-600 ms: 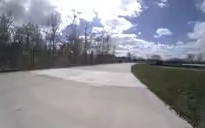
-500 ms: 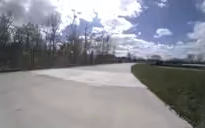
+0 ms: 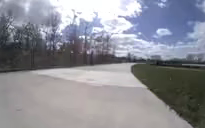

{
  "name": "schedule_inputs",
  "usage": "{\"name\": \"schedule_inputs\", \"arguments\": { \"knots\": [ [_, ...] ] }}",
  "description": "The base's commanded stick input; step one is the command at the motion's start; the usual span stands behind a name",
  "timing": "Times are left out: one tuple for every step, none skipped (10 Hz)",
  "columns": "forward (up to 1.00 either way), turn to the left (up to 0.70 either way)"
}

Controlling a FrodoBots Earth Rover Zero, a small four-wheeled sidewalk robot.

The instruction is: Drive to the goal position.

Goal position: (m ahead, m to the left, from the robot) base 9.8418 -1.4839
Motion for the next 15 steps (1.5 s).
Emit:
{"name": "schedule_inputs", "arguments": {
  "knots": [
    [0.70,0.00],
    [0.70,0.00],
    [0.70,0.00],
    [0.70,0.00],
    [0.70,0.00],
    [0.70,0.00],
    [0.70,0.00],
    [0.70,0.00],
    [0.70,0.00],
    [0.70,0.00],
    [0.70,0.00],
    [0.70,0.00],
    [0.70,0.00],
    [0.70,0.00],
    [0.70,0.00]
  ]
}}
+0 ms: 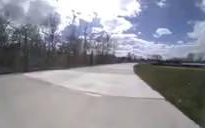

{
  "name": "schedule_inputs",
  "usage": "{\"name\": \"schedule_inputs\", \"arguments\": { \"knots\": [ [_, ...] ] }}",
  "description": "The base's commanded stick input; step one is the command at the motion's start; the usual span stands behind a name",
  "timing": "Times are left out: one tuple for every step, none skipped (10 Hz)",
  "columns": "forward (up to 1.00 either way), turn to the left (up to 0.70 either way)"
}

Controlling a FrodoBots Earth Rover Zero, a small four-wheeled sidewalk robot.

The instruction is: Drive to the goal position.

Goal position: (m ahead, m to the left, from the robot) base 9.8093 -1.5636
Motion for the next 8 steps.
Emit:
{"name": "schedule_inputs", "arguments": {
  "knots": [
    [0.70,0.00],
    [0.70,0.00],
    [0.70,0.00],
    [0.70,0.00],
    [0.70,0.00],
    [0.70,0.00],
    [0.70,0.00],
    [0.70,0.00]
  ]
}}
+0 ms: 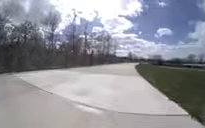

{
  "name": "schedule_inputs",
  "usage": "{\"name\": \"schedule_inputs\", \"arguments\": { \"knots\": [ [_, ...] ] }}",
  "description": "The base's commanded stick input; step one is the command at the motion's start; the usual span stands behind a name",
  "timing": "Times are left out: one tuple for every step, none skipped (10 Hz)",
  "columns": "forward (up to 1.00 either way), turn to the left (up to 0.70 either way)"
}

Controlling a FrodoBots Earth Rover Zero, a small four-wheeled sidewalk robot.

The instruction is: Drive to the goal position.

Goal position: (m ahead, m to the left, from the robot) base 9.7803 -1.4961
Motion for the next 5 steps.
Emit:
{"name": "schedule_inputs", "arguments": {
  "knots": [
    [0.70,0.00],
    [0.70,0.00],
    [0.70,0.00],
    [0.70,-0.04],
    [0.70,-0.19]
  ]
}}
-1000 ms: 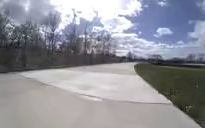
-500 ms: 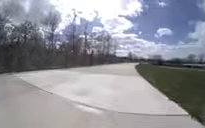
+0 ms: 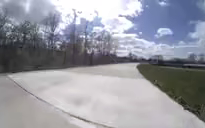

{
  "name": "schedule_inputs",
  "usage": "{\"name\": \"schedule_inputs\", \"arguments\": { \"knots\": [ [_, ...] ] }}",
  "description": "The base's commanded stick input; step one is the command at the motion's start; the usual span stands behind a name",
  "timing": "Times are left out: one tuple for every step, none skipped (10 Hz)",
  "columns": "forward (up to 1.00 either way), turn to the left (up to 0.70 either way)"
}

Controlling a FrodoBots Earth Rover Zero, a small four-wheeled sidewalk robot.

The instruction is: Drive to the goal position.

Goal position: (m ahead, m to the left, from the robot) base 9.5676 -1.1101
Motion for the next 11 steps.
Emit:
{"name": "schedule_inputs", "arguments": {
  "knots": [
    [0.70,-0.27],
    [0.70,0.00],
    [0.70,0.00],
    [0.70,0.00],
    [0.70,-0.13],
    [0.70,-0.27],
    [0.70,0.00],
    [0.70,0.00],
    [0.70,0.00],
    [0.70,0.00],
    [0.70,0.00]
  ]
}}
